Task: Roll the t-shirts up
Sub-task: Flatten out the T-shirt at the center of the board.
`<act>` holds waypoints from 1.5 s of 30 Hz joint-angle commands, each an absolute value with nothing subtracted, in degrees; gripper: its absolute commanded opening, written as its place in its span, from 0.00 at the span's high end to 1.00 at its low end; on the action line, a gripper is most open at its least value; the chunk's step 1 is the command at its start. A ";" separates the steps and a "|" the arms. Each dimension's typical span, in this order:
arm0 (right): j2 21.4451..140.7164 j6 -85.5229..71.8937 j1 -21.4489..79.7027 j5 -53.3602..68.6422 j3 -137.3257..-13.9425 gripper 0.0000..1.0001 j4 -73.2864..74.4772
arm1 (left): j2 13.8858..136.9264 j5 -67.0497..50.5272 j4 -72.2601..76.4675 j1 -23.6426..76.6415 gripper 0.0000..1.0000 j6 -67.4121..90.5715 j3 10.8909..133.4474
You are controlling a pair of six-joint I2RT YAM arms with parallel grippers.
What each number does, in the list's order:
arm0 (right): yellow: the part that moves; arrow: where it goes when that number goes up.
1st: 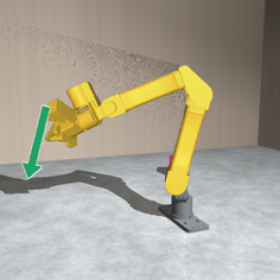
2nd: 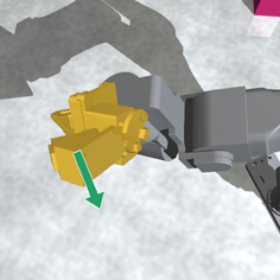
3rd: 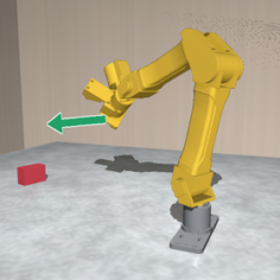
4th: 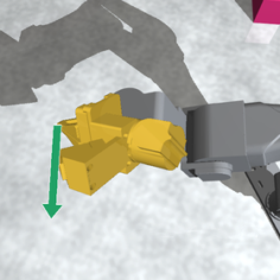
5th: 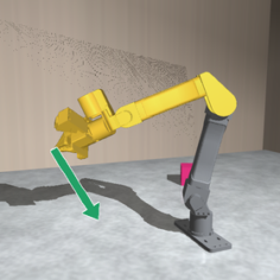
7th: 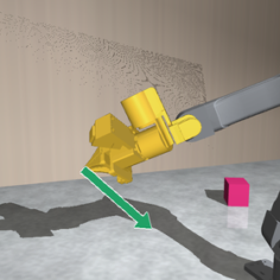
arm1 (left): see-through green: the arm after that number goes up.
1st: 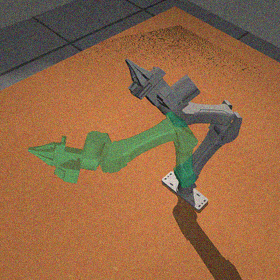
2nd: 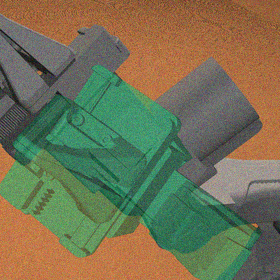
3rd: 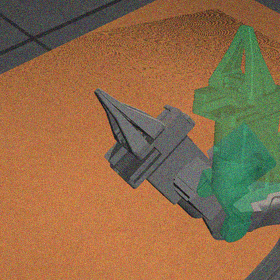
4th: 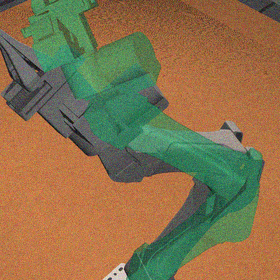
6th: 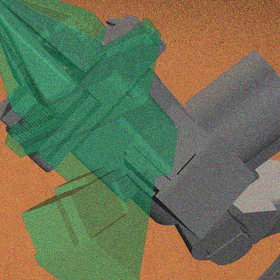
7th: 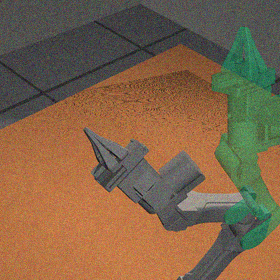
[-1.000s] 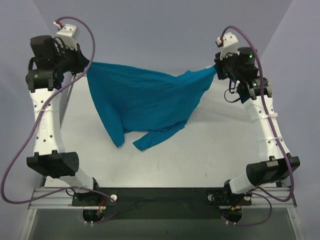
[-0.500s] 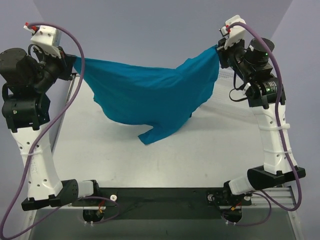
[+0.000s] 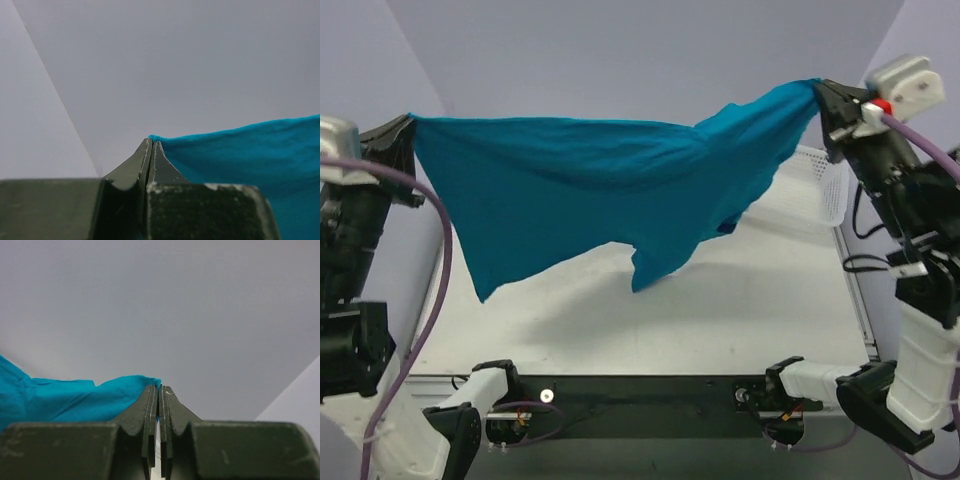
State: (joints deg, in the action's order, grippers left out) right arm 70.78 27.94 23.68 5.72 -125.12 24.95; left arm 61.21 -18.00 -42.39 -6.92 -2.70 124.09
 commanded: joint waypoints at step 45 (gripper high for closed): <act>101.04 17.75 8.79 25.23 -90.42 1.00 2.54 | 90.94 -14.51 -21.89 -1.50 1.00 -24.69 77.24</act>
